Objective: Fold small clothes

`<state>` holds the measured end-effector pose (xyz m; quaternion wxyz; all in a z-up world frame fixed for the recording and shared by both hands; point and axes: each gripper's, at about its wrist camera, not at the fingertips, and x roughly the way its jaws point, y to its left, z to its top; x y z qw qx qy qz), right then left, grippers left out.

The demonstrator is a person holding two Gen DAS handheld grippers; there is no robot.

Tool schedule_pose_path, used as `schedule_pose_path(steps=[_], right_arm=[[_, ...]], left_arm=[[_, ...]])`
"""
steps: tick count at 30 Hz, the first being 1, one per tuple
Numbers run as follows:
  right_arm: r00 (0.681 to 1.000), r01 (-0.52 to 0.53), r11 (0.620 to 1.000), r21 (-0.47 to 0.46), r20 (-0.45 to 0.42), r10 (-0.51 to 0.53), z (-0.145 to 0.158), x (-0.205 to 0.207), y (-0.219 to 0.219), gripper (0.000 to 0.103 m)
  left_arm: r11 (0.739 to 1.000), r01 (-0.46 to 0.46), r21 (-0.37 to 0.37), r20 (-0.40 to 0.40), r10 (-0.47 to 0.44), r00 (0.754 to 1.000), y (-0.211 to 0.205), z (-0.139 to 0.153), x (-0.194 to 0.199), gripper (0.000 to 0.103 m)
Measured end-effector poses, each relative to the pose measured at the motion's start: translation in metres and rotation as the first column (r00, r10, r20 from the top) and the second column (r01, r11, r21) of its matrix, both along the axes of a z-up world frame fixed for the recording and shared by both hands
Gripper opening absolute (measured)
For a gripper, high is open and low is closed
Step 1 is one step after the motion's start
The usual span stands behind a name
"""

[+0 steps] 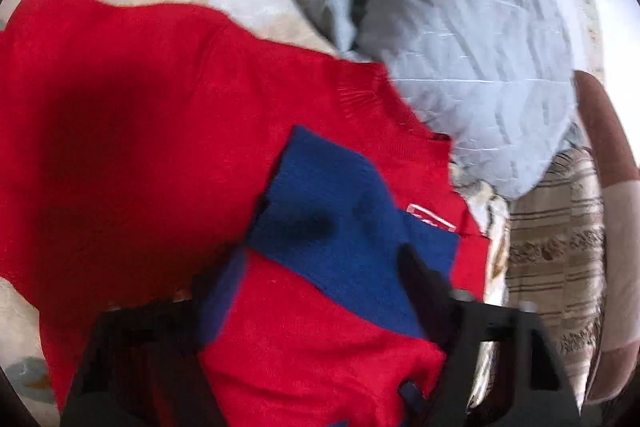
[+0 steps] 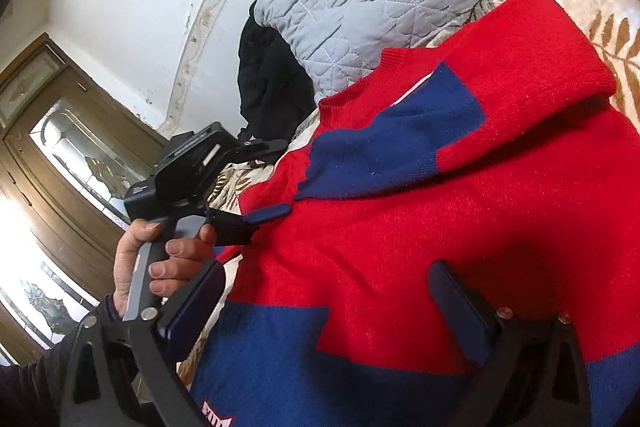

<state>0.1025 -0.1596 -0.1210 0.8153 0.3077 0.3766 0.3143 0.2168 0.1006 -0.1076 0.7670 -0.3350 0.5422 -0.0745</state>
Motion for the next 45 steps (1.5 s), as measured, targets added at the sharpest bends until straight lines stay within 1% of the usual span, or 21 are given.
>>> schedule_pose_path(steps=[1,2,3,5,9,10,11,13,14,15,25,29,31,32,33,34,37,39,41,44,45], right_arm=[[1.000,0.000,1.000,-0.001,0.001,0.000,0.000,-0.001,-0.001,0.102],[1.000,0.000,1.000,-0.003,0.001,0.000,0.000,-0.001,0.000,0.102],[1.000,0.000,1.000,-0.004,0.001,0.000,0.000,-0.001,0.000,0.102],[1.000,0.000,1.000,-0.007,0.001,0.000,0.000,0.000,0.000,0.102],[1.000,0.000,1.000,-0.010,0.001,0.000,0.000,0.000,0.000,0.102],[1.000,0.000,1.000,-0.010,0.001,0.000,0.000,0.000,0.000,0.102],[1.000,0.001,1.000,-0.010,0.002,-0.001,0.000,0.000,0.000,0.102],[1.000,0.002,1.000,-0.011,0.001,-0.002,0.000,0.000,0.000,0.102],[1.000,0.002,1.000,-0.011,0.001,-0.002,0.000,0.000,0.000,0.102],[1.000,0.002,1.000,-0.010,0.001,-0.002,0.000,0.000,0.000,0.102],[1.000,0.002,1.000,-0.010,0.002,-0.002,0.000,0.001,0.000,0.102],[1.000,-0.001,1.000,-0.016,-0.001,0.001,0.000,0.001,0.001,0.103],[1.000,-0.002,1.000,-0.017,-0.014,0.002,0.006,0.001,0.000,0.103],[1.000,0.005,1.000,-0.005,-0.028,-0.006,0.010,0.001,-0.001,0.103],[0.999,0.012,1.000,0.022,-0.042,-0.011,0.017,0.002,-0.003,0.103],[0.999,0.017,0.999,0.044,-0.036,-0.016,0.028,0.004,-0.005,0.103],[0.999,0.046,0.999,0.002,0.006,-0.046,0.055,0.020,-0.006,0.103],[0.998,0.060,0.998,-0.005,-0.009,-0.060,0.061,0.046,-0.007,0.103],[0.992,0.097,0.995,-0.016,-0.078,-0.098,0.048,0.077,-0.011,0.103],[0.956,0.101,0.995,-0.022,-0.275,-0.103,0.001,0.114,-0.013,0.101],[0.952,0.114,0.993,-0.029,-0.281,-0.118,-0.004,0.117,-0.013,0.100]], left_arm=[[1.000,-0.011,0.010,-0.013,0.012,1.000,0.002,-0.002,0.001,0.052],[0.999,-0.024,0.025,-0.027,0.025,0.999,0.005,-0.004,0.001,0.033],[0.999,-0.031,0.040,-0.045,0.033,0.998,0.007,-0.005,0.002,0.006],[0.998,-0.059,0.019,-0.051,0.060,0.997,0.015,-0.006,-0.002,0.004],[0.989,-0.122,0.080,0.144,0.109,0.984,0.016,0.029,-0.044,0.004],[0.985,-0.140,0.102,0.165,0.122,0.979,0.015,0.031,-0.056,0.004],[0.981,-0.159,0.111,0.170,0.139,0.976,0.016,0.028,-0.066,0.004],[0.976,-0.171,0.135,0.112,0.157,0.981,0.018,0.004,-0.073,0.004],[0.978,-0.170,0.123,0.092,0.160,0.983,0.020,-0.009,-0.074,0.005],[0.977,-0.178,0.117,0.120,0.164,0.979,0.022,-0.010,-0.075,0.006],[0.982,-0.113,0.154,0.105,0.098,0.990,0.010,-0.002,-0.069,0.008],[0.990,-0.072,0.123,0.066,0.065,0.996,0.017,0.008,-0.072,0.024],[0.990,-0.080,0.121,0.089,0.069,0.994,0.028,0.020,-0.083,0.042],[0.988,-0.090,0.125,0.118,0.075,0.990,0.035,0.029,-0.090,0.055],[0.986,-0.106,0.132,0.160,0.084,0.984,0.047,0.039,-0.099,0.064],[0.982,-0.123,0.142,0.190,0.095,0.977,0.058,0.045,-0.105,0.066],[0.968,-0.208,0.140,0.223,0.174,0.959,0.108,0.056,-0.127,0.068],[0.952,-0.288,0.105,0.220,0.260,0.940,0.149,0.056,-0.140,0.068],[0.917,-0.398,0.039,0.204,0.382,0.901,0.203,0.052,-0.157,0.068],[0.846,-0.532,-0.032,0.173,0.529,0.831,0.265,0.043,-0.173,0.068],[0.819,-0.571,-0.057,0.160,0.572,0.804,0.287,0.039,-0.178,0.068]])
